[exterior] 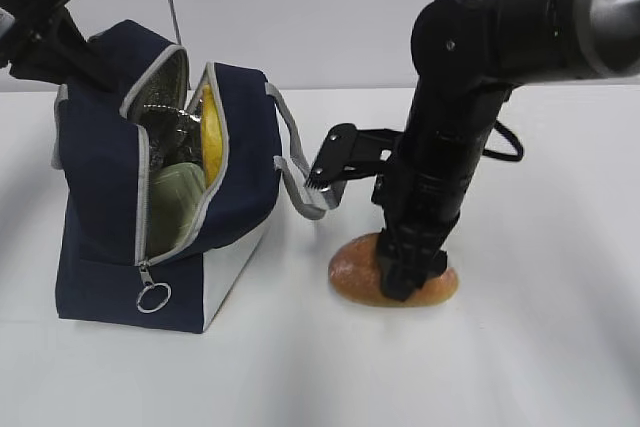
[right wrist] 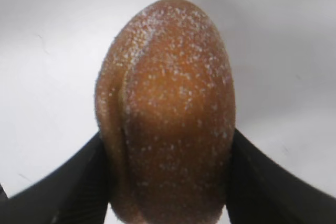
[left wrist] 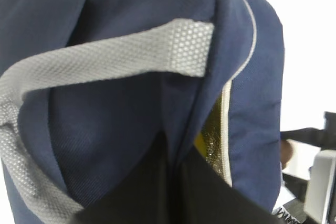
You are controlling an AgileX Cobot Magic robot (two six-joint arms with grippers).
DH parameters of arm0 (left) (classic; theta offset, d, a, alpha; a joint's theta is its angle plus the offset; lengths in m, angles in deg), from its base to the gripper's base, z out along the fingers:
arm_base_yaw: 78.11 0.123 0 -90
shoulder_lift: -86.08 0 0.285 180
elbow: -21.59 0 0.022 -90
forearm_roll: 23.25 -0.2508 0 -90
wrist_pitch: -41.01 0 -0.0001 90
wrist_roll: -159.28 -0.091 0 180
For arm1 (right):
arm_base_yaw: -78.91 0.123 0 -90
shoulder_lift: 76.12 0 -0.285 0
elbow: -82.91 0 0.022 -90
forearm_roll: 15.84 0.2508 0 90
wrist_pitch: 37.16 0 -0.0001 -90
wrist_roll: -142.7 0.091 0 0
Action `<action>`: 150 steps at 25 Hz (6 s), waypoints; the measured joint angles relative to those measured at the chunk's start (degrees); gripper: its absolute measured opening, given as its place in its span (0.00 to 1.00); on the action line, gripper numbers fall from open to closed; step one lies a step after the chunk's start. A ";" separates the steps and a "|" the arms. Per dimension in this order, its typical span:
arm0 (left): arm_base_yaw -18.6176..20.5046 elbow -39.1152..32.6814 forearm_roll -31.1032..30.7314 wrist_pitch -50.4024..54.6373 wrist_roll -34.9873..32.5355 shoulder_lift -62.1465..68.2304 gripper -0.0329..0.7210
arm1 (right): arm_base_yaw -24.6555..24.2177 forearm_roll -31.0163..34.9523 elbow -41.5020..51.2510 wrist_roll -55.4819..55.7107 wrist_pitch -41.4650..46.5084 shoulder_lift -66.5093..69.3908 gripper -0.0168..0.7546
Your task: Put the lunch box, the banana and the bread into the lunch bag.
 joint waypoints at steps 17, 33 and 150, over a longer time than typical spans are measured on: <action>0.00 0.00 -0.07 0.00 0.00 0.00 0.04 | 0.00 7.13 -26.49 20.74 2.14 -1.35 0.57; 0.00 0.00 -0.02 0.05 0.00 0.00 0.04 | 0.00 41.99 -26.83 17.56 -5.50 10.03 0.83; -4.66 2.79 10.27 1.08 -7.62 1.08 0.62 | -1.79 4.19 -37.22 36.23 11.75 -6.43 0.66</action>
